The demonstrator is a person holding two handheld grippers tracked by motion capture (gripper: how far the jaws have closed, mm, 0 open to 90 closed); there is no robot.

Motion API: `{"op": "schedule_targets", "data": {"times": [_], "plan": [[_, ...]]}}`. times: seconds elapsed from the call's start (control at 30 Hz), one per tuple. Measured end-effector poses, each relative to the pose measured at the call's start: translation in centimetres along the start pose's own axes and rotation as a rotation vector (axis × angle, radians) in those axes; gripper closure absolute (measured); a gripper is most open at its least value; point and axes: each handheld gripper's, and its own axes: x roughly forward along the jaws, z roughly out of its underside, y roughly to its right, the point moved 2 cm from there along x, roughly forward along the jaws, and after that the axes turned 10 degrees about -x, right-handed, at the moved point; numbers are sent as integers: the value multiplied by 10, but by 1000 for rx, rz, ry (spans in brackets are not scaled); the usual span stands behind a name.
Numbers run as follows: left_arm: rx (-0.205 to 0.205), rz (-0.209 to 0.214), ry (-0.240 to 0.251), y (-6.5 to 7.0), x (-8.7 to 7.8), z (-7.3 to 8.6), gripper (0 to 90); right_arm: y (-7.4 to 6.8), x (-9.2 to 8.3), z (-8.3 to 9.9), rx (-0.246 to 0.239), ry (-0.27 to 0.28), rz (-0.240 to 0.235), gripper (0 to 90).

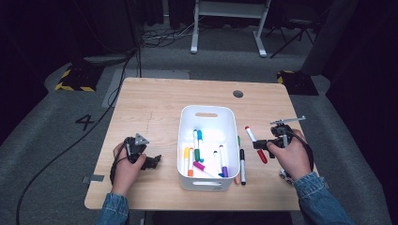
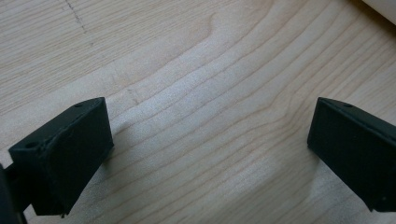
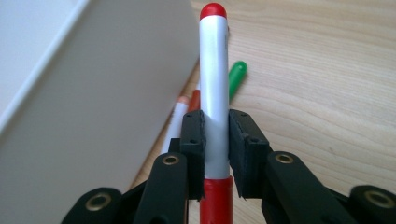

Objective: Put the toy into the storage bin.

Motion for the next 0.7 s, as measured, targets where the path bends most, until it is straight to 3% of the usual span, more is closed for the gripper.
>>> {"op": "schedule_targets", "data": {"times": [0.33,0.7], "plan": [[0,0,0,0,0,0,2,-21,-26,-16,-48,67,-26,770],[0,-1,0,0,0,0,2,-51,-35,-26,-114,98,-78,770]]}}
